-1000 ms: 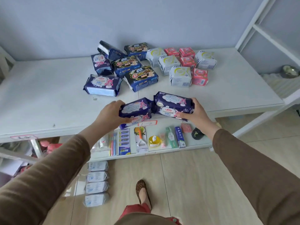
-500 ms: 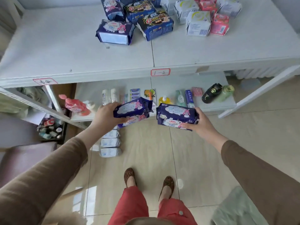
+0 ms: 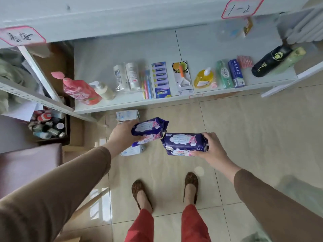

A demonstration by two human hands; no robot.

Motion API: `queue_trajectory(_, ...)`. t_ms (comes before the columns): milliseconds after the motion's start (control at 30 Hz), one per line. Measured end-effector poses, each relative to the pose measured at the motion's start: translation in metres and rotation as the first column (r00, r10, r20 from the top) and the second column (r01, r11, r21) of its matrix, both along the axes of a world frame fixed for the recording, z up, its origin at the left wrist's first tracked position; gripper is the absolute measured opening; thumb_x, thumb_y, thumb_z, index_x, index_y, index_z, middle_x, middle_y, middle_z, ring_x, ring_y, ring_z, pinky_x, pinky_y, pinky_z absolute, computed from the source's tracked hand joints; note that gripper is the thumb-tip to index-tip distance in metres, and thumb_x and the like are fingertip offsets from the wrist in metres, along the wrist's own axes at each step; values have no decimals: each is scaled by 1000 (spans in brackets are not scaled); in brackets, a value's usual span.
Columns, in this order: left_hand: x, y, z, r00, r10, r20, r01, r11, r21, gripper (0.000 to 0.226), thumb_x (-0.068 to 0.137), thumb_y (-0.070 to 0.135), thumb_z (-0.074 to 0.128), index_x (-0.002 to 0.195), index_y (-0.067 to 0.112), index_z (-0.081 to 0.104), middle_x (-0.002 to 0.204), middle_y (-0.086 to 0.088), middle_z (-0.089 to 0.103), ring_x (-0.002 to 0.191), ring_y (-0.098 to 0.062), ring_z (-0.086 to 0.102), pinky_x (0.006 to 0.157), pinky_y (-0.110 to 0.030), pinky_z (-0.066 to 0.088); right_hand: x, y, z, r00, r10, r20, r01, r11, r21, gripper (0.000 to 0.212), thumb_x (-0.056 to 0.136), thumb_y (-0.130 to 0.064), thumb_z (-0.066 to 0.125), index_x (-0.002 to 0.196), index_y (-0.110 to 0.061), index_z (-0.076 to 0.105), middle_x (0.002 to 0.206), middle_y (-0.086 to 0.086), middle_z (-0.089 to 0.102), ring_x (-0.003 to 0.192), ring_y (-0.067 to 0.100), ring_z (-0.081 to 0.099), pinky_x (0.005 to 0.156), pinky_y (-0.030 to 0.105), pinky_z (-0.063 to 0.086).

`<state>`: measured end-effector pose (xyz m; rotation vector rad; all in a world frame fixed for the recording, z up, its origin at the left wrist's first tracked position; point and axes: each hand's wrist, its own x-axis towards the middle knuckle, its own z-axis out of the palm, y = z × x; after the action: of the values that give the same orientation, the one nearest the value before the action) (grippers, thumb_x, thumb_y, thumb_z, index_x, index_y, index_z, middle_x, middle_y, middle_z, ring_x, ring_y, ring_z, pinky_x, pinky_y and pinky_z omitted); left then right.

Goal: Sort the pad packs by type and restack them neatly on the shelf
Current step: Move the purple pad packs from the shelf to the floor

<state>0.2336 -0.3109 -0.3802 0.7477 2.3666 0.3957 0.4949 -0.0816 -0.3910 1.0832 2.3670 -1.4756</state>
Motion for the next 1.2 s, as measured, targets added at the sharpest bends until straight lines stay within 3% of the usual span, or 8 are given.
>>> queue_trajectory(133, -17, -2, -91, 999, -20, -27, 20, 1000, -16, 49, 70, 49, 74, 113, 36, 55, 99, 9, 62, 78, -16, 57, 63, -28, 43, -20, -29, -90, 1000, -1, -6, 1, 1000, 16, 58, 65, -30, 89, 110, -34, 53, 105, -11, 42, 100, -12, 49, 77, 0, 35)
queue_trajectory(433, -69, 34, -287, 990, -86, -108, 79, 995, -68, 52, 79, 32, 75, 126, 21, 54, 112, -7, 51, 92, -33, 60, 79, -43, 53, -79, -19, -288, 995, 97, 39, -100, 990, 95, 53, 68, -27, 85, 111, -25, 55, 100, -1, 53, 86, 10, 57, 68, 4, 36)
queue_trajectory(500, -82, 47, -326, 984, -106, -141, 95, 992, -85, 52, 80, 31, 74, 125, 17, 54, 115, -11, 48, 93, -36, 58, 80, -43, 51, -93, -13, -326, 994, 102, 27, -104, 989, 102, 52, 68, -27, 84, 111, -26, 54, 100, -2, 53, 86, 10, 56, 69, 7, 37)
queue_trajectory(633, -103, 75, -394, 971, -154, -182, 140, 986, -86, 55, 82, 27, 71, 132, 15, 51, 127, -14, 47, 104, -39, 57, 83, -43, 48, -120, -2, -390, 987, 155, 31, -158, 981, 115, 49, 71, -24, 79, 113, -23, 53, 104, -3, 56, 88, 15, 58, 74, 29, 46)
queue_trajectory(900, -151, 111, -465, 945, -228, -236, 200, 970, -136, 49, 86, 21, 67, 131, 16, 49, 126, -14, 43, 95, -43, 58, 80, -48, 52, -189, 18, -474, 980, 199, -16, -195, 970, 147, 49, 75, -16, 74, 119, -20, 53, 109, -1, 56, 95, 18, 58, 78, 29, 45)
queue_trajectory(1033, -166, 119, -483, 942, -272, -195, 230, 949, -214, 51, 88, 23, 67, 134, 14, 46, 127, -15, 42, 101, -42, 57, 84, -49, 51, -216, 20, -499, 977, 208, -38, -200, 968, 150, 48, 76, -15, 73, 120, -19, 52, 107, -1, 56, 93, 19, 57, 72, 26, 38)
queue_trajectory(1133, -173, 120, -490, 927, -324, -190, 275, 930, -243, 52, 89, 23, 64, 135, 11, 43, 125, -17, 44, 104, -42, 56, 83, -46, 49, -231, 19, -510, 979, 203, -27, -197, 970, 141, 51, 77, -12, 71, 124, -21, 51, 111, -2, 56, 97, 17, 57, 77, 28, 42)
queue_trajectory(1200, -178, 119, -490, 907, -375, -191, 322, 910, -262, 64, 90, 24, 62, 146, 11, 33, 131, -19, 45, 114, -42, 52, 90, -46, 47, -237, 16, -515, 982, 190, -20, -186, 973, 133, 54, 79, -10, 70, 127, -22, 50, 116, -2, 56, 101, 17, 57, 82, 29, 46)
